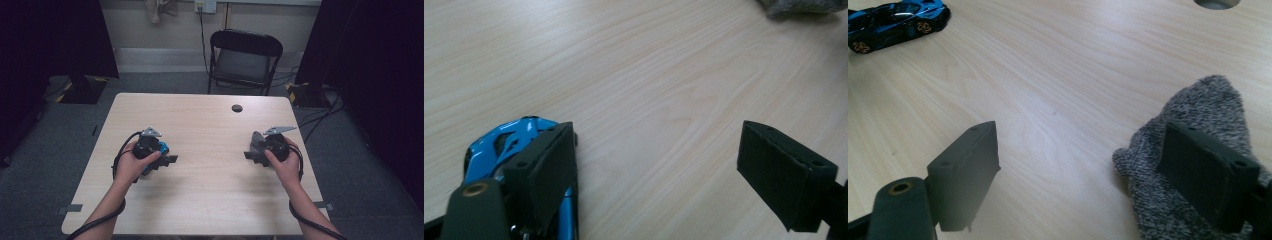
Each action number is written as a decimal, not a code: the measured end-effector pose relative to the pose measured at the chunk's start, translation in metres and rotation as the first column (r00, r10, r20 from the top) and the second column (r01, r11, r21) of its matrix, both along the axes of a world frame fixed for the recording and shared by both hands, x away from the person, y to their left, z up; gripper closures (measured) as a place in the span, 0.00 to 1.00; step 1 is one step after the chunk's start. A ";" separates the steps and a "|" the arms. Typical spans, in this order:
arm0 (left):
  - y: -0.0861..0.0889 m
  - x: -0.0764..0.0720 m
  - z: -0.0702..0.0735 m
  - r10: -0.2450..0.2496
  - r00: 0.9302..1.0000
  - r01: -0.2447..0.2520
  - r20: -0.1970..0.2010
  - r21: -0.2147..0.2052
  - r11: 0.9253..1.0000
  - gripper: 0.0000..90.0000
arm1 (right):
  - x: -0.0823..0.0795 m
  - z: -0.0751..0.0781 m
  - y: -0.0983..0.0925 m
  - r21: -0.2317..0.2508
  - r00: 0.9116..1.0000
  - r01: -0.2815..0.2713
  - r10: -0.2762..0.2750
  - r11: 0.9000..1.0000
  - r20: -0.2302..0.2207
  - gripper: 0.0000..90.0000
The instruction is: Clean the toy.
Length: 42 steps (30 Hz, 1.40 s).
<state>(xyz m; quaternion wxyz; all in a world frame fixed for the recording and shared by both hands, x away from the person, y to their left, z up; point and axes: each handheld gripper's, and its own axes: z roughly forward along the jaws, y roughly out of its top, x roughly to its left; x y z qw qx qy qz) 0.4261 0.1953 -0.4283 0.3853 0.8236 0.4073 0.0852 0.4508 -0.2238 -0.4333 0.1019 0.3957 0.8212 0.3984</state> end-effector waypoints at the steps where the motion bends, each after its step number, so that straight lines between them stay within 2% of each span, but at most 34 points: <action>1: -0.001 -0.001 -0.001 -0.002 1.000 0.002 -0.004 -0.002 1.000 0.18 | 0.000 -0.001 0.001 0.000 1.000 -0.003 0.003 1.000 -0.001 0.17; 5: -0.006 -0.007 -0.004 -0.019 1.000 0.019 -0.005 0.021 1.000 0.18 | -0.003 -0.006 0.005 0.008 1.000 -0.015 0.015 1.000 -0.010 0.18; 11: -0.013 -0.013 -0.010 -0.055 0.998 0.055 -0.005 0.005 0.998 0.18 | -0.007 -0.007 0.012 0.021 0.999 -0.044 0.044 0.999 -0.008 0.17; 14: -0.017 -0.017 -0.012 -0.079 0.997 0.079 0.003 -0.001 0.997 0.18 | -0.010 -0.007 0.017 0.006 0.998 -0.067 0.067 0.998 -0.003 0.17; 16: -0.019 -0.018 -0.013 -0.090 0.996 0.090 -0.005 -0.004 0.996 0.18 | -0.012 -0.008 0.020 0.003 0.997 -0.079 0.079 0.997 -0.004 0.17; 21: -0.024 -0.023 -0.013 -0.102 0.995 0.102 -0.003 -0.016 0.995 0.18 | -0.015 -0.010 0.025 0.004 0.995 -0.097 0.097 0.995 -0.007 0.17; 26: -0.027 -0.028 -0.016 -0.113 0.993 0.113 0.014 -0.009 0.994 0.18 | -0.019 -0.011 0.031 -0.006 0.993 -0.115 0.115 0.993 -0.010 0.17; 30: -0.027 -0.031 -0.021 -0.125 0.992 0.125 -0.003 -0.018 0.992 0.18 | -0.022 -0.011 0.036 -0.007 0.991 -0.134 0.134 0.991 -0.004 0.17; 42: -0.031 -0.042 -0.027 -0.143 0.990 0.143 -0.004 -0.023 0.989 0.18 | -0.032 -0.018 0.049 -0.030 0.983 -0.184 0.183 0.983 -0.012 0.17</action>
